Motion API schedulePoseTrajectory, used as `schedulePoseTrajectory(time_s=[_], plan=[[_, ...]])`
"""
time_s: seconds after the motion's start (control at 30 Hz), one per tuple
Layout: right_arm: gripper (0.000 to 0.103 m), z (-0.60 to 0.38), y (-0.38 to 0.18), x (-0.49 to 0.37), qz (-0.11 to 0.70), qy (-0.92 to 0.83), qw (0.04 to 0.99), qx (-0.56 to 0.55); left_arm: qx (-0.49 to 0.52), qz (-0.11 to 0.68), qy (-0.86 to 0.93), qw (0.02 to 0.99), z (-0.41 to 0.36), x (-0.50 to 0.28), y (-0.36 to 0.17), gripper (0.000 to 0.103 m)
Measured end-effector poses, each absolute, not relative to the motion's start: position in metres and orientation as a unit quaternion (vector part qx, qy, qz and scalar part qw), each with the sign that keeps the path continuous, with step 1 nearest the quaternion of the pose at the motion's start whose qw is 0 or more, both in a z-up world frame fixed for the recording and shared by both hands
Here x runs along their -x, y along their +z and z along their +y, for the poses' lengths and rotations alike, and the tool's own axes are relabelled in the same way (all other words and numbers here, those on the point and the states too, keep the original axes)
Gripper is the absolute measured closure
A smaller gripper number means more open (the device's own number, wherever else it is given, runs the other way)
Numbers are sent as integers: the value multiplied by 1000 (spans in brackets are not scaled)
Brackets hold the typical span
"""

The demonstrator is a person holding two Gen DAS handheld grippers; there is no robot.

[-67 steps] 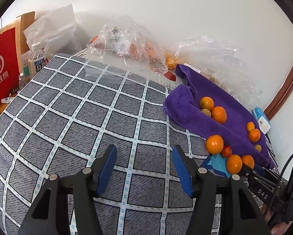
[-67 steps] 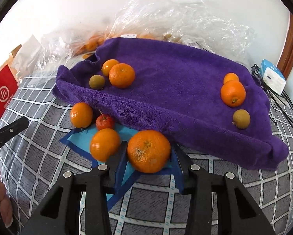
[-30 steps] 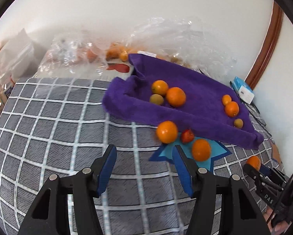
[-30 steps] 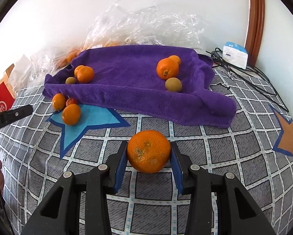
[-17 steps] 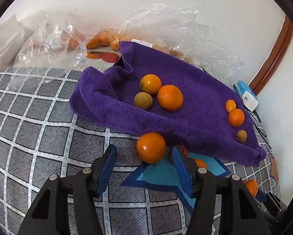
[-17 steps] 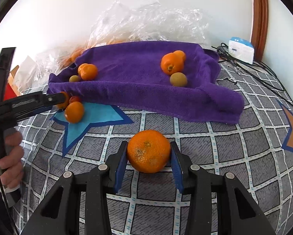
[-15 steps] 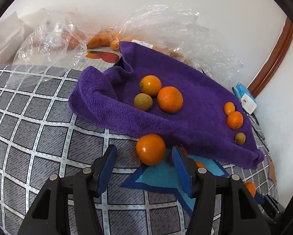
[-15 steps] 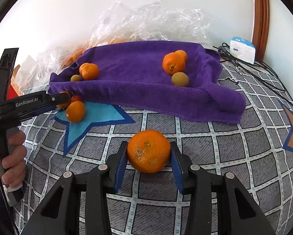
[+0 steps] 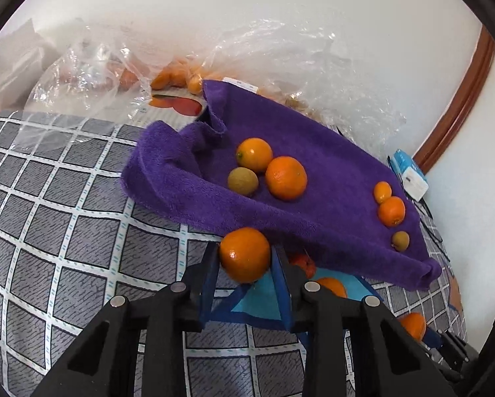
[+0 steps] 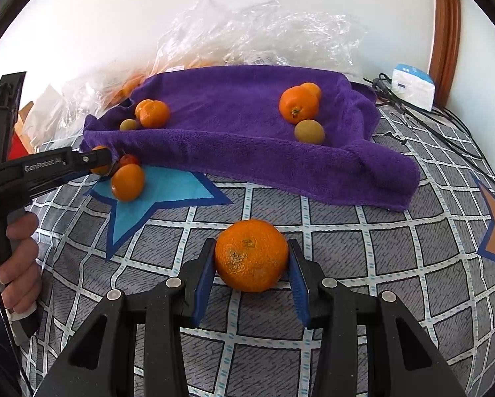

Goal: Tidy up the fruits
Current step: 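Hold the bumpy orange up with the right gripper while the left gripper grasps an orange, then carry both held oranges onto the purple towel with both grippers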

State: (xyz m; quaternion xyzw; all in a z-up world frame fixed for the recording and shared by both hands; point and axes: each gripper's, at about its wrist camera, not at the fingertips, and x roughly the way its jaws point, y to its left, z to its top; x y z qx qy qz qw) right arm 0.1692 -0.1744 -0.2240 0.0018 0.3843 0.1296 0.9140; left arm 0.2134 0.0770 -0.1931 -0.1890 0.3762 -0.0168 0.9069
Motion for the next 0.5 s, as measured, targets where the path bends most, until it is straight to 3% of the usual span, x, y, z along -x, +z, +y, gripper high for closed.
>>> schedulePoseTrajectory(time_s=[0.5], plan=[[62,-202,-223,-172,378,127,913,-82,211,313,-1,926,99,-193,-167,73]])
